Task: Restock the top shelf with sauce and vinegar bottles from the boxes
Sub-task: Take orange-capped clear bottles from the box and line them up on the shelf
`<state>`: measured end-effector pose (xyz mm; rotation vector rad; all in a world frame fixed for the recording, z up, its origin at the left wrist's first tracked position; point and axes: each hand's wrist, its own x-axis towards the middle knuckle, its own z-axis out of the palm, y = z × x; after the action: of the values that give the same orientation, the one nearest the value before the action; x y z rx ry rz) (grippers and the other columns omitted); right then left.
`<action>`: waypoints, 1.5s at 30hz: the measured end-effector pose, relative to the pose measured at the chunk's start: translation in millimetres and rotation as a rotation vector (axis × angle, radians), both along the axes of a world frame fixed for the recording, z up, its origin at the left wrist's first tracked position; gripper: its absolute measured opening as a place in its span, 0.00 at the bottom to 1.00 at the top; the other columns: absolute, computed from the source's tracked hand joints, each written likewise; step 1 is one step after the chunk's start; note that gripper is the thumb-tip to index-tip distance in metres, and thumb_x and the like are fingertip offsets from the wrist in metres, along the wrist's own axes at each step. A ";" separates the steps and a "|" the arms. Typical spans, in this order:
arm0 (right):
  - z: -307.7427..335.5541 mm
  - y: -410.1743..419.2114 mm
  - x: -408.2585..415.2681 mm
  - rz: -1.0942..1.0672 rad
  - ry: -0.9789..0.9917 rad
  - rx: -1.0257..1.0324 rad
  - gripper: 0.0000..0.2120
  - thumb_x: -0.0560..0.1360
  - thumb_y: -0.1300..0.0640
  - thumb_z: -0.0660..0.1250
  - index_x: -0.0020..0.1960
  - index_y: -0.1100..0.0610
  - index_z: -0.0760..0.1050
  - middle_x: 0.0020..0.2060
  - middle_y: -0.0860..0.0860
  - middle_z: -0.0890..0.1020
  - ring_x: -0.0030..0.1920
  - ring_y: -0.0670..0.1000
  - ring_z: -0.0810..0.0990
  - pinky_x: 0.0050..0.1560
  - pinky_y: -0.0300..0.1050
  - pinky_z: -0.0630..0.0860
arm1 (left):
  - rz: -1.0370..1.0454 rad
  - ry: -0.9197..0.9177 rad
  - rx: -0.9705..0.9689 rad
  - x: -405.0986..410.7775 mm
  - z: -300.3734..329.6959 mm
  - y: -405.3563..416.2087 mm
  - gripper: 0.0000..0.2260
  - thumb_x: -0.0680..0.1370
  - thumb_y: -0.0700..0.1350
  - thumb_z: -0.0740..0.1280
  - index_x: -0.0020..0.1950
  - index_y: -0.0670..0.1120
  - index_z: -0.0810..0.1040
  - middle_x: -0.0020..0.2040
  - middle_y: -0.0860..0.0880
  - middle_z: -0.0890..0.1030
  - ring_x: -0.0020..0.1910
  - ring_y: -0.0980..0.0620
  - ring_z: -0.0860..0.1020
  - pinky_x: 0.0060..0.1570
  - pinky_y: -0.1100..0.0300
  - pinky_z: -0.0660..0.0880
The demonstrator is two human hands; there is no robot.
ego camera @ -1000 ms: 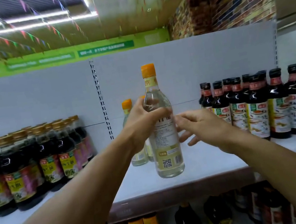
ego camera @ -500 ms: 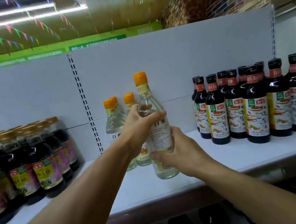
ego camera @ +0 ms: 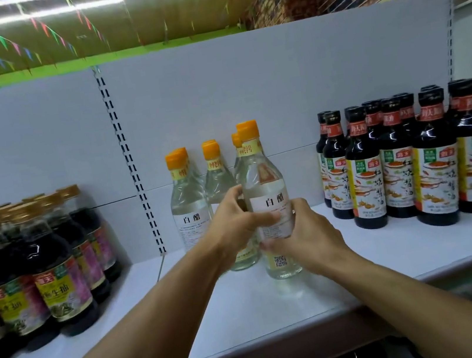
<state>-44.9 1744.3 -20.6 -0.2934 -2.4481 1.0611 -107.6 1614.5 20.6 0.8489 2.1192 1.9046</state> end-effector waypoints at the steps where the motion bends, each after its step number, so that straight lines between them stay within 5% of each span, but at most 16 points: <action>1: -0.2 1.1 -2.4 -0.009 -0.006 0.000 0.32 0.62 0.36 0.75 0.59 0.45 0.65 0.51 0.43 0.80 0.49 0.49 0.81 0.52 0.53 0.79 | 0.000 -0.010 -0.010 -2.3 -6.2 -1.1 0.30 0.68 0.30 0.75 0.66 0.43 0.70 0.52 0.43 0.84 0.51 0.47 0.84 0.50 0.51 0.81; 7: -9.5 10.6 -15.2 -0.068 -0.057 0.032 0.34 0.62 0.34 0.74 0.59 0.46 0.63 0.54 0.47 0.81 0.52 0.53 0.81 0.54 0.55 0.78 | -0.036 -0.046 -0.045 -1.9 -44.1 3.8 0.25 0.71 0.29 0.71 0.67 0.41 0.72 0.56 0.46 0.84 0.54 0.50 0.83 0.59 0.53 0.78; 10: -12.5 14.0 -20.9 -0.075 -0.060 0.007 0.35 0.63 0.35 0.75 0.60 0.48 0.63 0.55 0.48 0.80 0.52 0.53 0.81 0.54 0.55 0.79 | -0.050 -0.024 -0.055 2.5 -53.4 8.2 0.23 0.73 0.28 0.68 0.66 0.42 0.73 0.58 0.46 0.82 0.49 0.57 0.82 0.45 0.69 0.78; 12: -12.8 16.2 -25.6 -0.095 -0.054 -0.002 0.35 0.62 0.35 0.76 0.60 0.48 0.64 0.55 0.48 0.81 0.50 0.53 0.81 0.53 0.55 0.79 | -0.038 -0.003 -0.048 3.4 -55.0 10.4 0.23 0.74 0.29 0.67 0.66 0.44 0.73 0.58 0.48 0.82 0.48 0.58 0.81 0.40 0.71 0.77; 19: -15.4 15.9 -35.1 -0.167 -0.027 -0.016 0.36 0.61 0.31 0.73 0.59 0.50 0.64 0.52 0.48 0.80 0.50 0.54 0.81 0.51 0.54 0.78 | 0.099 0.113 -0.100 13.4 -62.3 18.7 0.33 0.70 0.40 0.71 0.73 0.50 0.66 0.66 0.51 0.69 0.64 0.53 0.73 0.64 0.52 0.75; 21: -16.6 13.3 -35.1 -0.168 -0.027 0.002 0.37 0.64 0.30 0.72 0.60 0.50 0.63 0.54 0.49 0.80 0.51 0.54 0.80 0.52 0.53 0.77 | 0.082 0.125 -0.092 14.8 -62.7 20.6 0.29 0.72 0.37 0.69 0.72 0.50 0.68 0.63 0.51 0.69 0.59 0.57 0.73 0.63 0.60 0.74; 24: -20.9 12.6 -30.5 -0.142 -0.062 0.056 0.33 0.70 0.37 0.71 0.65 0.48 0.59 0.58 0.50 0.79 0.54 0.56 0.79 0.55 0.54 0.75 | 0.067 0.139 -0.110 14.3 -59.3 23.7 0.25 0.71 0.38 0.68 0.68 0.52 0.71 0.59 0.52 0.71 0.52 0.63 0.73 0.49 0.77 0.71; 29: -19.0 14.6 -14.6 -0.086 -0.088 0.105 0.31 0.74 0.44 0.69 0.71 0.47 0.58 0.62 0.50 0.78 0.57 0.55 0.79 0.55 0.52 0.75 | 0.130 0.082 -0.100 6.1 -59.7 35.2 0.37 0.59 0.58 0.70 0.69 0.55 0.70 0.63 0.48 0.71 0.62 0.49 0.75 0.64 0.49 0.74; 35: -26.0 15.1 3.3 -0.119 0.024 0.163 0.23 0.76 0.51 0.66 0.68 0.45 0.61 0.61 0.46 0.79 0.57 0.53 0.79 0.53 0.52 0.77 | 0.217 0.118 -0.217 0.4 -63.3 48.5 0.35 0.66 0.59 0.74 0.70 0.54 0.65 0.62 0.49 0.63 0.65 0.47 0.68 0.69 0.48 0.68; 40: -31.0 27.2 8.1 -0.111 0.108 0.114 0.21 0.76 0.57 0.64 0.66 0.45 0.67 0.51 0.42 0.81 0.52 0.48 0.80 0.54 0.53 0.77 | 0.341 0.195 -0.185 -0.6 -68.6 62.4 0.38 0.59 0.66 0.75 0.64 0.53 0.69 0.58 0.50 0.73 0.59 0.49 0.75 0.60 0.48 0.76; 42: -29.7 39.0 -0.3 -0.089 0.166 -0.062 0.20 0.76 0.56 0.67 0.66 0.47 0.68 0.49 0.41 0.80 0.49 0.44 0.79 0.54 0.52 0.78 | 0.330 0.159 -0.155 -4.5 -69.3 63.0 0.31 0.64 0.58 0.79 0.60 0.53 0.69 0.55 0.51 0.78 0.54 0.49 0.79 0.55 0.48 0.79; 45: -24.3 56.3 -16.0 0.093 0.071 -0.305 0.29 0.76 0.53 0.71 0.74 0.51 0.64 0.63 0.46 0.76 0.59 0.46 0.77 0.57 0.45 0.75 | 0.270 0.055 -0.069 -12.3 -72.2 60.3 0.28 0.66 0.47 0.79 0.60 0.52 0.68 0.56 0.50 0.80 0.54 0.49 0.81 0.57 0.47 0.78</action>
<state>-60.9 1800.6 -44.9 -0.2337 -2.2527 1.4620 -119.9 1674.9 -51.7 0.6361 2.4243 1.9347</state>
